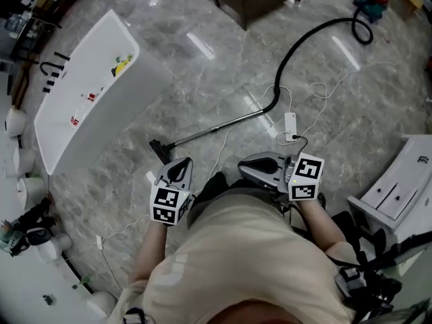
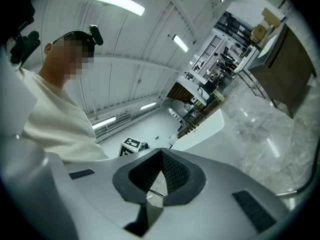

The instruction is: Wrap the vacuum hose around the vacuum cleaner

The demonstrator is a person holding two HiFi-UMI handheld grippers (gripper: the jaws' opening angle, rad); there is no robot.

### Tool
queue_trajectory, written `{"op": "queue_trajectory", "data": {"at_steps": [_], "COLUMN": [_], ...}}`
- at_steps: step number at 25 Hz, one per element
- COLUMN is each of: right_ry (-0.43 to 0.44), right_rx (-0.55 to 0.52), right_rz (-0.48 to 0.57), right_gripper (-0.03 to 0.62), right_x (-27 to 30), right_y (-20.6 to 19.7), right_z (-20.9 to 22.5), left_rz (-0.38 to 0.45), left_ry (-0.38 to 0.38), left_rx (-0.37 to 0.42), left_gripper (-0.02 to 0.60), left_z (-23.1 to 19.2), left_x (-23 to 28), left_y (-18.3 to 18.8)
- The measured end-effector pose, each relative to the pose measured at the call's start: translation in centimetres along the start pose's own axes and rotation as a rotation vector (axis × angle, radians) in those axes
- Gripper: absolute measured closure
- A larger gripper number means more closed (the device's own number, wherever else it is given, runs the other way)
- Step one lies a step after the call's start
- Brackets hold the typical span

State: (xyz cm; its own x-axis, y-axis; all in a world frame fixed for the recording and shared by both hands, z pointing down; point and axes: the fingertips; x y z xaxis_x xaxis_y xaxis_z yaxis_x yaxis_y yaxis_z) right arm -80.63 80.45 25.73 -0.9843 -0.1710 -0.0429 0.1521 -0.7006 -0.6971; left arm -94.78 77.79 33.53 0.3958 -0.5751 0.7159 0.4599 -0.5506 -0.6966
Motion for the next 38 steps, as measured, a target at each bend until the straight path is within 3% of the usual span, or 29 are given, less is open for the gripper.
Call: {"op": "queue_trajectory", "data": {"at_steps": [5, 10, 15, 24, 30, 35, 38], "right_ry": [0.002, -0.029, -0.119, -0.171, -0.226, -0.213, -0.214], "right_rx": [0.025, 0.044, 0.05, 0.219, 0.335, 0.454, 0.421], "right_rz": [-0.006, -0.026, -0.105, -0.253, -0.294, -0.299, -0.385], "right_gripper": [0.591, 0.591, 0.591, 0.591, 0.592, 0.592, 0.592], "right_x": [-0.6, 0.3, 2.2, 6.1, 6.8, 6.8, 7.0], "right_y": [0.8, 1.0, 1.3, -0.8, -2.6, -5.0, -7.9], "right_z": [1.5, 2.9, 5.4, 11.7, 16.2, 19.5, 22.7], "left_rz": [-0.051, -0.117, -0.222, -0.316, -0.404, -0.504, -0.571], "left_ry": [-0.001, -0.014, -0.046, -0.164, -0.211, -0.227, -0.222], "left_rx": [0.026, 0.025, 0.005, -0.008, 0.026, 0.078, 0.149], "left_gripper": [0.577, 0.577, 0.577, 0.577, 0.577, 0.577, 0.577], "left_z": [-0.5, -2.3, -5.2, -8.1, -9.5, -10.8, -11.8], "left_x": [2.5, 5.8, 11.1, 22.0, 29.6, 35.9, 40.7], "left_y": [0.0, -2.7, -7.7, -15.3, -20.5, -26.2, -30.1]}}
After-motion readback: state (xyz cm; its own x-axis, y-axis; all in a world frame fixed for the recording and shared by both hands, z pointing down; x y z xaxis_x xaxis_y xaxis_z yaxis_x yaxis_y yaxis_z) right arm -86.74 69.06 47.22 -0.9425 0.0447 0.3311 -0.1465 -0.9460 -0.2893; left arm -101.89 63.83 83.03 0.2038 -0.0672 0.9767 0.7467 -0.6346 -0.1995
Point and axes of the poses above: the fingertips, and each gripper's own axes: x forward along the fingers, z to its right, y out of its top, and after that the axes turned 3 degrees about x, right-handed
